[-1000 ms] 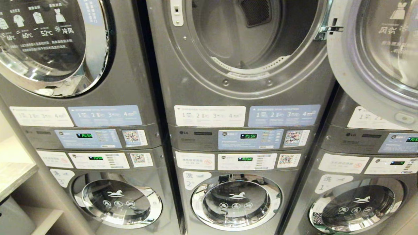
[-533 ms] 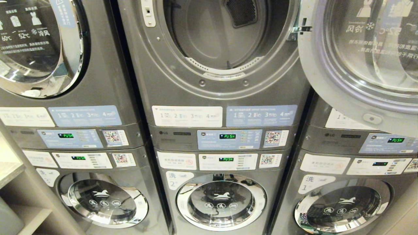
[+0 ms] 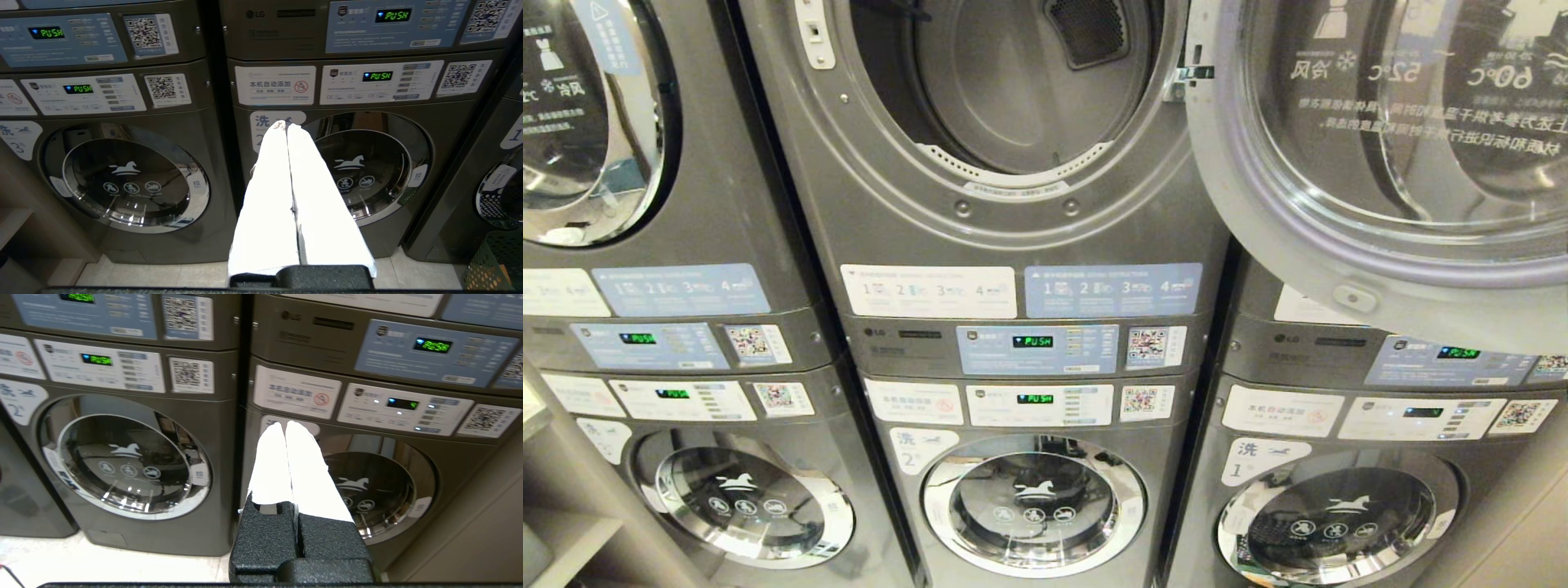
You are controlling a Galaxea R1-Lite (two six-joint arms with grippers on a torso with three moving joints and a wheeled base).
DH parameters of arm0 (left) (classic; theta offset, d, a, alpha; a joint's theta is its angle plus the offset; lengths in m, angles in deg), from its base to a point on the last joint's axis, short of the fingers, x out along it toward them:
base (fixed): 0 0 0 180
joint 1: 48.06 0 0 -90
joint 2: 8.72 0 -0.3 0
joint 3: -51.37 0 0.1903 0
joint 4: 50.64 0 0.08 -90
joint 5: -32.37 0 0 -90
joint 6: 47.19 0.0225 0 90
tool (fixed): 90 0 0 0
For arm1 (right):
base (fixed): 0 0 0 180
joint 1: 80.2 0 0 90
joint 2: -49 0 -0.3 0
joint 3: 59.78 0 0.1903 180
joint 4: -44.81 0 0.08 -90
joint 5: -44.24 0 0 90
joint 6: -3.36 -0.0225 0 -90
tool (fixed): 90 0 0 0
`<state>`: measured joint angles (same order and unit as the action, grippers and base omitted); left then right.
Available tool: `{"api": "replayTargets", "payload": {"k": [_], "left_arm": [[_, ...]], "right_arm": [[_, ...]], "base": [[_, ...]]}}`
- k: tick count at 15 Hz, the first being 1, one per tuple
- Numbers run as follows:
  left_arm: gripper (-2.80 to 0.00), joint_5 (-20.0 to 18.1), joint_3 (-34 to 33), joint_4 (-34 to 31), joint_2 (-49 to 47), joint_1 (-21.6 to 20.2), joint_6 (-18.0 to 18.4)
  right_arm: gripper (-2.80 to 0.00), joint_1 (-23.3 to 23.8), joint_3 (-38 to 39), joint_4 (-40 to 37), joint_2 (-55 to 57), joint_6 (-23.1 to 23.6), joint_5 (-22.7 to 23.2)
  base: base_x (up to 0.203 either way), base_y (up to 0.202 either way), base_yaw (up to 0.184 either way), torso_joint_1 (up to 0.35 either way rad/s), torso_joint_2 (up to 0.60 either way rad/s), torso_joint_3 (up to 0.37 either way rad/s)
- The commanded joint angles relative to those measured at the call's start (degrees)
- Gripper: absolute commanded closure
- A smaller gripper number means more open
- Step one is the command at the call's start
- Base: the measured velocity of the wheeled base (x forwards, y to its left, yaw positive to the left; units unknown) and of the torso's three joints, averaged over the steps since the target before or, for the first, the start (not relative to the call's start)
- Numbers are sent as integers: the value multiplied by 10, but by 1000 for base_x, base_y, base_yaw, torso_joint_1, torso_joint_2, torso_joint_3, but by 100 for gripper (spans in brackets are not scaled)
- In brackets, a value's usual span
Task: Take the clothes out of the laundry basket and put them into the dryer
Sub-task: Take the clothes out of the basket
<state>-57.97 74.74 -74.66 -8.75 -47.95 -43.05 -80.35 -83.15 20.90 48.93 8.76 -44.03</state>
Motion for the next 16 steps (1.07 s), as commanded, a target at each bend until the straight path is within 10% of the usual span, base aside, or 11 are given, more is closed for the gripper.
{"api": "replayTargets", "payload": {"k": [1,16], "left_arm": [[0,0,0,0,0,0,6],[0,1,0,0,1,0,5]], "right_arm": [[0,0,0,0,0,0,0],[0,0,0,0,0,0,0]], "base": [[0,-199,5,3,2,-2],[0,-193,1,4,1,2]]}}
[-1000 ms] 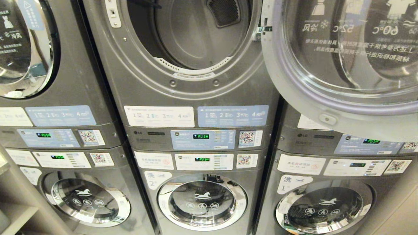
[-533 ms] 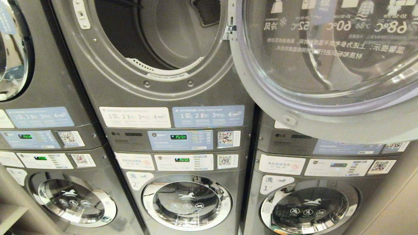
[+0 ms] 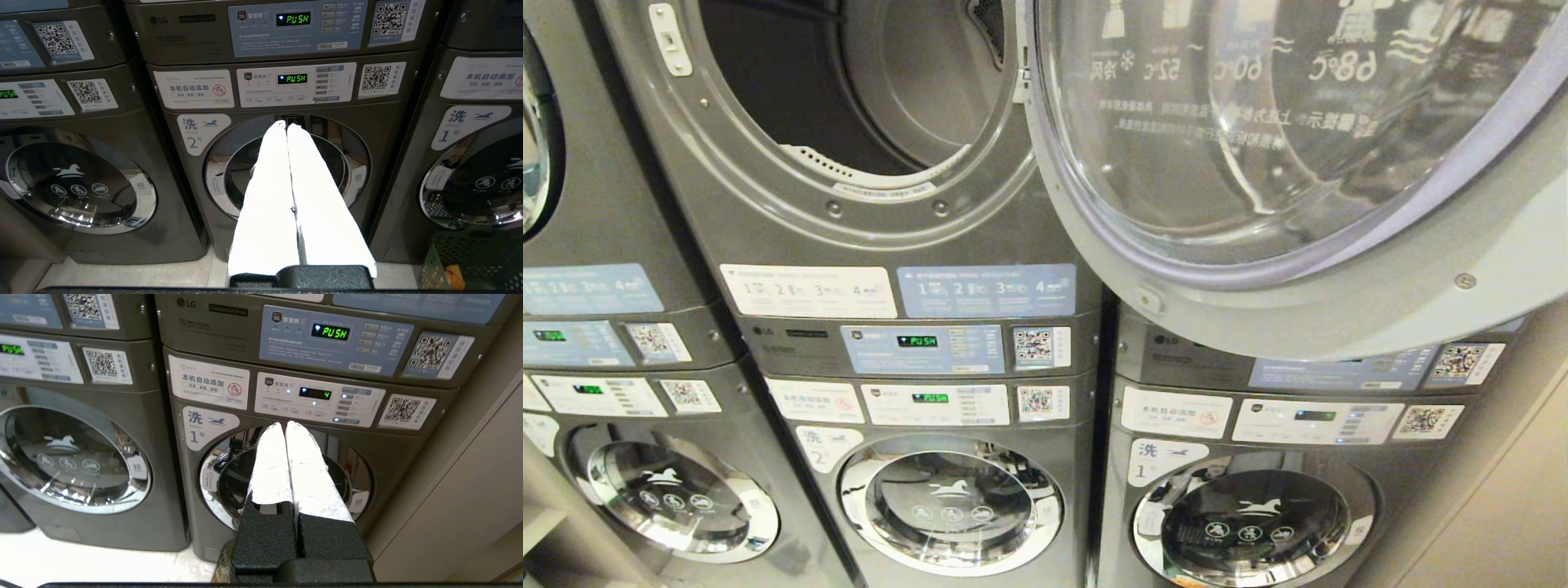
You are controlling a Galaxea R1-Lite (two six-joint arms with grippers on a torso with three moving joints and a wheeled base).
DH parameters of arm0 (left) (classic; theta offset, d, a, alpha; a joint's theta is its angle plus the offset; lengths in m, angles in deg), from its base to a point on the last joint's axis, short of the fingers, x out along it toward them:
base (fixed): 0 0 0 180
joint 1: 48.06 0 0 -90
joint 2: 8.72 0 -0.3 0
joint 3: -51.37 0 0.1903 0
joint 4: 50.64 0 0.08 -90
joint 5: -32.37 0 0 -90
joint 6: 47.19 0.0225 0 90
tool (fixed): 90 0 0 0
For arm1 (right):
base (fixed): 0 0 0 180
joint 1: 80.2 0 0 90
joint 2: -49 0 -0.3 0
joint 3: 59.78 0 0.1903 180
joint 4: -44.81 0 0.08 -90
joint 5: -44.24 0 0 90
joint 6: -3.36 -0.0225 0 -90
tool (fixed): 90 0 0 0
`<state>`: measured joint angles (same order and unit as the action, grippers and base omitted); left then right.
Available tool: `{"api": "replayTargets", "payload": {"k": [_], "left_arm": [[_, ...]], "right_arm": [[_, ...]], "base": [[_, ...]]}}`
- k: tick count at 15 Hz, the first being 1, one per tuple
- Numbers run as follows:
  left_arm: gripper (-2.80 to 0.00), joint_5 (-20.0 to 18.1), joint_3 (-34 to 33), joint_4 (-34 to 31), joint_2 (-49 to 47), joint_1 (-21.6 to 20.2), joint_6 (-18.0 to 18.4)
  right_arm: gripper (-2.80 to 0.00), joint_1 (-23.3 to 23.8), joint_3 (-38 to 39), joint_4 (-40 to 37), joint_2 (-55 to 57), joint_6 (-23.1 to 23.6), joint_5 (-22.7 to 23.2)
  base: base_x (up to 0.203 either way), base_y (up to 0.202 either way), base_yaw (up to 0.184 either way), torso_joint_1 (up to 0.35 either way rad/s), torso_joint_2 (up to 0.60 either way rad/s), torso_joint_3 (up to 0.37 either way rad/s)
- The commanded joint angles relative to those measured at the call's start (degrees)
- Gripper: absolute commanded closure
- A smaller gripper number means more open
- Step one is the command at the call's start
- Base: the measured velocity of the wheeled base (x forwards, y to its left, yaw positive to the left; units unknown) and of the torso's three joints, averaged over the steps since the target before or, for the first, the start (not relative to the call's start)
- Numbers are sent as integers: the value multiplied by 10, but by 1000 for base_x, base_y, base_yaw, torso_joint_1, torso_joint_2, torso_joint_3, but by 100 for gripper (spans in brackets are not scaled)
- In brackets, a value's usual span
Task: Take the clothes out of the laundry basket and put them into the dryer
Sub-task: Take the clothes out of the basket
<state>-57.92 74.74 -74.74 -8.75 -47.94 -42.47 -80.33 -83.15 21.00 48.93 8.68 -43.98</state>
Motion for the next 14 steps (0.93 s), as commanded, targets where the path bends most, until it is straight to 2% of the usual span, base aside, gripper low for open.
{"api": "replayTargets", "payload": {"k": [1,4,14], "left_arm": [[0,0,-1,1,1,0,-4],[0,1,-1,2,1,0,-8],[0,3,-1,4,1,0,-27]], "right_arm": [[0,0,0,-1,0,0,0],[0,0,0,-1,0,0,0],[0,0,0,-1,0,-1,-1]], "base": [[0,-177,1,-4,0,6],[0,-136,1,3,3,2],[0,0,0,0,0,0]]}}
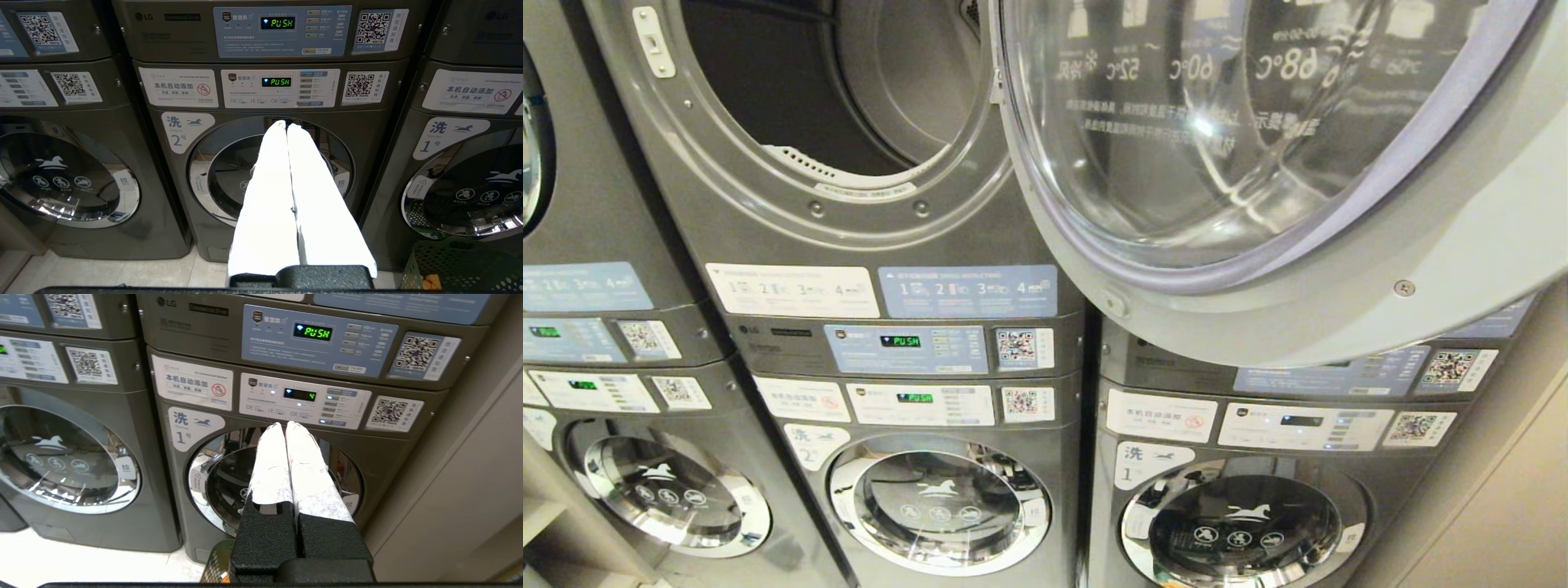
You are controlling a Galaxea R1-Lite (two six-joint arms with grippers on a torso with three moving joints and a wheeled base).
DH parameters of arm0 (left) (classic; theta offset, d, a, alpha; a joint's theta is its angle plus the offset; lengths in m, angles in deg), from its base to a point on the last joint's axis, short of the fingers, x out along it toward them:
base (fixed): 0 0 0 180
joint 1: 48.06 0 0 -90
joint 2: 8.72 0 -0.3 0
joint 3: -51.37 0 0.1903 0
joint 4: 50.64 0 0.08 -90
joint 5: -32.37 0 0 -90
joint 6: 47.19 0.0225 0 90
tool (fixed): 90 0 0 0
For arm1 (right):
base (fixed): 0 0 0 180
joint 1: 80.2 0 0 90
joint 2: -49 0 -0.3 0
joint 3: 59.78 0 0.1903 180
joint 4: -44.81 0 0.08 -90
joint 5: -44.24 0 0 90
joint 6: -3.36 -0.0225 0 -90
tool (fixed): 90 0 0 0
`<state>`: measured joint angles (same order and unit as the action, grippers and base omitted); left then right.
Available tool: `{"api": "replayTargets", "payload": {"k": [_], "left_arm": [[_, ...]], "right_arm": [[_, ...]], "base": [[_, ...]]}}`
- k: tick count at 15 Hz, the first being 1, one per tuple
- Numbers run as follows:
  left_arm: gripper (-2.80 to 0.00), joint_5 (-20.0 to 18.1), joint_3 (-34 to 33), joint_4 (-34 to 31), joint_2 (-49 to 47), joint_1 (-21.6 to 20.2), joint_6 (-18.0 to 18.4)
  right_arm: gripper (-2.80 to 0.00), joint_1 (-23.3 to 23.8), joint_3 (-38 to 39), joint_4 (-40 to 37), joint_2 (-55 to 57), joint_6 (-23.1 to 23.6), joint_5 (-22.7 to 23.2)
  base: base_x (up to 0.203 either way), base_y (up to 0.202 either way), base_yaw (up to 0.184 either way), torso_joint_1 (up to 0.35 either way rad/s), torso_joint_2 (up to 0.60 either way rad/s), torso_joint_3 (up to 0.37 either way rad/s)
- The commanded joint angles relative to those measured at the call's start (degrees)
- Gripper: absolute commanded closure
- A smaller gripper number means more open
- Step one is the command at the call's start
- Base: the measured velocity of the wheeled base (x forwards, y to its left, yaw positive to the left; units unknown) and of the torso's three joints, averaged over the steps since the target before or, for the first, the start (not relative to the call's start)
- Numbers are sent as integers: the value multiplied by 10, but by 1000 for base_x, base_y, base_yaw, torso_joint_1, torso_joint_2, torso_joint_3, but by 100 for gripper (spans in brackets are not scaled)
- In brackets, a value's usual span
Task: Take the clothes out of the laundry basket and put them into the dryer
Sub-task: Take the clothes out of the basket
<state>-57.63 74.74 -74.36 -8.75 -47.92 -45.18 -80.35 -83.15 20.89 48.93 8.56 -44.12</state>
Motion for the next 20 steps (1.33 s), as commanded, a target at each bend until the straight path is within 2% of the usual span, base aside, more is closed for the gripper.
{"api": "replayTargets", "payload": {"k": [1,20], "left_arm": [[0,0,-1,0,1,0,-1],[0,0,-1,0,1,0,0]], "right_arm": [[0,0,0,0,0,-3,0],[0,0,0,1,0,-19,1]], "base": [[0,0,0,0,0,0],[0,0,0,0,0,0]]}}
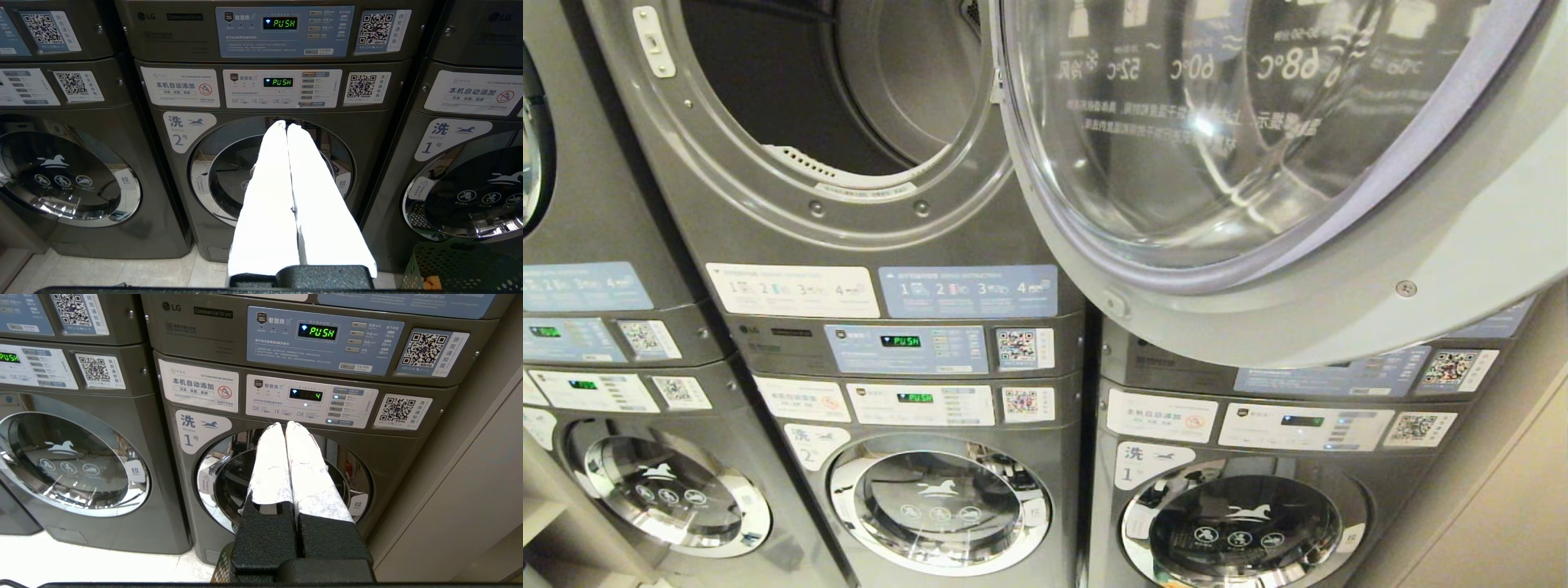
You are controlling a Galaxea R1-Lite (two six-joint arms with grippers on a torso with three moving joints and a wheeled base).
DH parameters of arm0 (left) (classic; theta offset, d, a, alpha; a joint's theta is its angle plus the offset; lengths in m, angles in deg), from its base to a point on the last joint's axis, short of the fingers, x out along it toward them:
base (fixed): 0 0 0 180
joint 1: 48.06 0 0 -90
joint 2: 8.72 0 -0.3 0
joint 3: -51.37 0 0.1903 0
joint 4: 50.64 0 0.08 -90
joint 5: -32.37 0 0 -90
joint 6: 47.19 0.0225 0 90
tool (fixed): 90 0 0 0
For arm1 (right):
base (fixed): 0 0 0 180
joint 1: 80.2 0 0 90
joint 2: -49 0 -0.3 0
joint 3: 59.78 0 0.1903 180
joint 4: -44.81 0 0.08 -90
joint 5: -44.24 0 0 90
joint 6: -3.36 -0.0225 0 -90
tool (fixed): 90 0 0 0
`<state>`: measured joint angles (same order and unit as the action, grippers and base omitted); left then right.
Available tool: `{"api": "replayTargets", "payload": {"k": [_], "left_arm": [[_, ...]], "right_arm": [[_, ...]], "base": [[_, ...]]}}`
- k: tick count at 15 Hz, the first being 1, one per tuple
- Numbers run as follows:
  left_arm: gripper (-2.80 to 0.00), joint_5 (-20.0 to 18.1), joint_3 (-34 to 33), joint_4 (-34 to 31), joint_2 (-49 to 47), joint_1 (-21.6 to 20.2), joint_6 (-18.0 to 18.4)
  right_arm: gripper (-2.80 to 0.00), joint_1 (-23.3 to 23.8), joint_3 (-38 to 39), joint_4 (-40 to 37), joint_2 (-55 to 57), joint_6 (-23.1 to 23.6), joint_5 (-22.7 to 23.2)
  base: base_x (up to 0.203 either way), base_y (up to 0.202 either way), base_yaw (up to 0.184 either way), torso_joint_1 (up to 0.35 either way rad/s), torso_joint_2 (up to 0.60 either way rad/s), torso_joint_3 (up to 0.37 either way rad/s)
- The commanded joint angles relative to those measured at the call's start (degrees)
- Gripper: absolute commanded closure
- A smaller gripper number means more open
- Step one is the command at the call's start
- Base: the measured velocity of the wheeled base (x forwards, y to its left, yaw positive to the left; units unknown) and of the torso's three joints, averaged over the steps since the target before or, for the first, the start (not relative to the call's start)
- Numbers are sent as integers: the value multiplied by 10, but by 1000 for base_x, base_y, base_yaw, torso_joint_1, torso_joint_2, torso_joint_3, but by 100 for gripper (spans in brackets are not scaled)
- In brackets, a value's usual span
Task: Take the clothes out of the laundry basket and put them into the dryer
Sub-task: Take the clothes out of the basket
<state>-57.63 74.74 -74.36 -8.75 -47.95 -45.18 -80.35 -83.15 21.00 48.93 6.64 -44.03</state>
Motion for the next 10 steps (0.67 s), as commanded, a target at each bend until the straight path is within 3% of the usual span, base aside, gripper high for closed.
{"api": "replayTargets", "payload": {"k": [1,10], "left_arm": [[0,0,-1,0,1,0,0],[0,0,-1,0,1,1,0]], "right_arm": [[0,0,0,0,0,1,0],[0,0,0,0,0,1,0]], "base": [[0,0,0,0,0,0],[0,0,0,0,0,0]]}}
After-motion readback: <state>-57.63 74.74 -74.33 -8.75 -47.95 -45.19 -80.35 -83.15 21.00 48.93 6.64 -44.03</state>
